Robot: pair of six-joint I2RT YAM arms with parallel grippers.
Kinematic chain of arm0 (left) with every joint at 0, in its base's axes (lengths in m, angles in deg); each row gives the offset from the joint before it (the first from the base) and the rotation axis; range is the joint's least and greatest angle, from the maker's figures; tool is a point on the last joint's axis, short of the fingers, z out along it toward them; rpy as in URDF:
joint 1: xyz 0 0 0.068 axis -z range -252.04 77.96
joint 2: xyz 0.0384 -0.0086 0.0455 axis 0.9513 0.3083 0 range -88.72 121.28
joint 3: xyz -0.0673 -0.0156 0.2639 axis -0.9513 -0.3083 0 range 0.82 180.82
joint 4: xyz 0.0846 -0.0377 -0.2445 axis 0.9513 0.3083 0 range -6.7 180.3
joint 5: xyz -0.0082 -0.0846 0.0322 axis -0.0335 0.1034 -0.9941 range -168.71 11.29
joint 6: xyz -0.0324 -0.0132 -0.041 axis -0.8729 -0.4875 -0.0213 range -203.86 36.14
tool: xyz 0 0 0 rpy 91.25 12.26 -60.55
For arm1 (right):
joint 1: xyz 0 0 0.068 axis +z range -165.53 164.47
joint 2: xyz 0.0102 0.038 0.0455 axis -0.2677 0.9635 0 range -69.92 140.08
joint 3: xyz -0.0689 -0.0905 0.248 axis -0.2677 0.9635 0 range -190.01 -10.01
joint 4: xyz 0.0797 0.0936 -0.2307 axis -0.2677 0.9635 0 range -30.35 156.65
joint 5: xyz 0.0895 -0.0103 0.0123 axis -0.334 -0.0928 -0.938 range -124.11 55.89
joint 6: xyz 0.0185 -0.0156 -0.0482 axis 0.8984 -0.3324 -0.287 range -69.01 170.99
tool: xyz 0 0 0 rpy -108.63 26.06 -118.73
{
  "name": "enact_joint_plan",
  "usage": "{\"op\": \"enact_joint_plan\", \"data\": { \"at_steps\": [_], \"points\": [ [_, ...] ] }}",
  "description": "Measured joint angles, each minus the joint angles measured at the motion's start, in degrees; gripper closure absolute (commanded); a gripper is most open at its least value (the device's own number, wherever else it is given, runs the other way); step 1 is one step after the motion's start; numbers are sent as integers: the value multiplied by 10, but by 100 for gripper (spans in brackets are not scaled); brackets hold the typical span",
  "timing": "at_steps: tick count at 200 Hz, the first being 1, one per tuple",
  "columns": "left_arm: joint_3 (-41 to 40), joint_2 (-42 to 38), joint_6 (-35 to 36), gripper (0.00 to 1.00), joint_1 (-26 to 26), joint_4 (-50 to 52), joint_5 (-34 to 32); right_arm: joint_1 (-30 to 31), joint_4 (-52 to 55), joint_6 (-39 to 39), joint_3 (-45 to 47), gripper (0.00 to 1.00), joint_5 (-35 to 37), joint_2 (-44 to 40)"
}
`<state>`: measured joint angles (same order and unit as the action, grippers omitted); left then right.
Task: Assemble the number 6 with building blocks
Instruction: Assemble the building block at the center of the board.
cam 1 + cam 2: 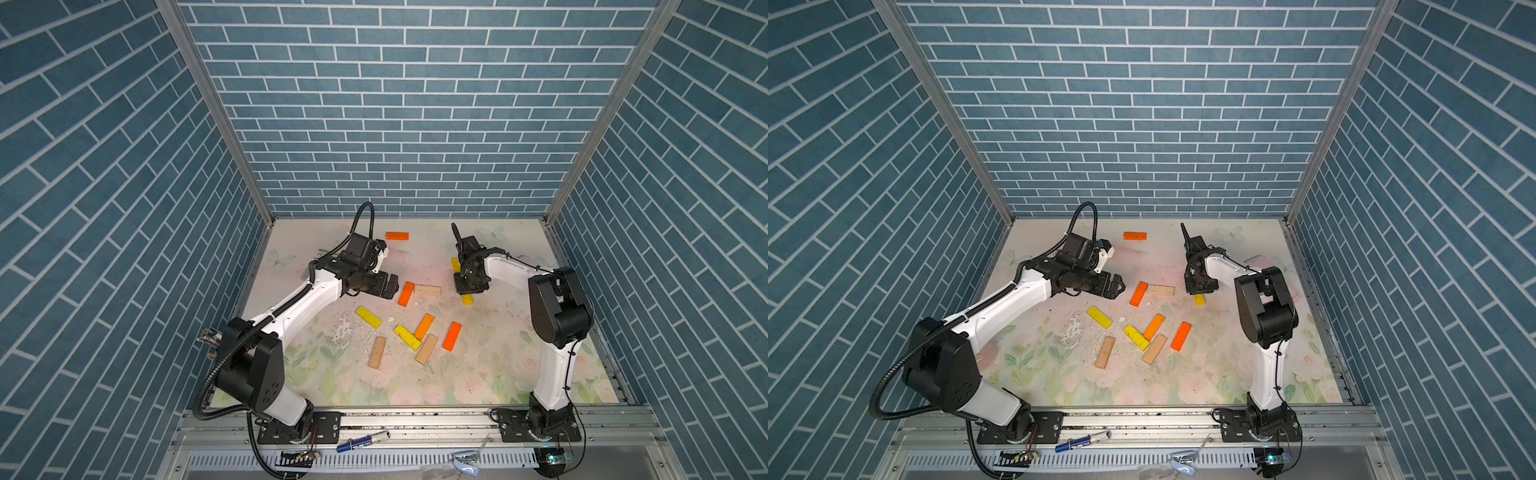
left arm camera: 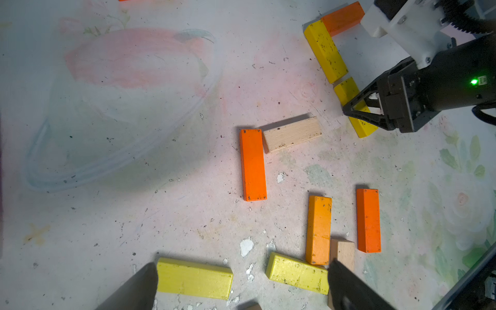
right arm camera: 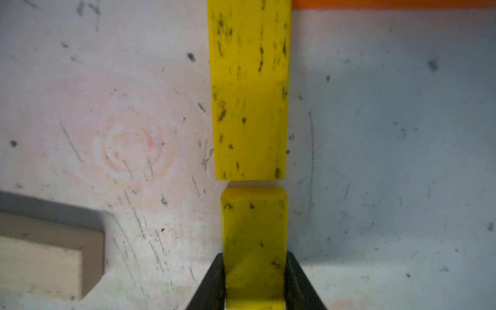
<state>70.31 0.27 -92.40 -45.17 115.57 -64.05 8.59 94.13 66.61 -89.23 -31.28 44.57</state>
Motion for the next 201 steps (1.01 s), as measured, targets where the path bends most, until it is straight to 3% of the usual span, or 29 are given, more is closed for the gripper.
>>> {"op": "enact_joint_plan", "data": {
  "at_steps": [173, 201],
  "points": [
    [1, 18, 0, 1, -4, 0, 2, 0, -11, 0, -8, 69, 7, 9],
    [2, 18, 0, 1, -4, 0, 3, 0, -11, 0, -8, 64, 8, 9]
  ]
}}
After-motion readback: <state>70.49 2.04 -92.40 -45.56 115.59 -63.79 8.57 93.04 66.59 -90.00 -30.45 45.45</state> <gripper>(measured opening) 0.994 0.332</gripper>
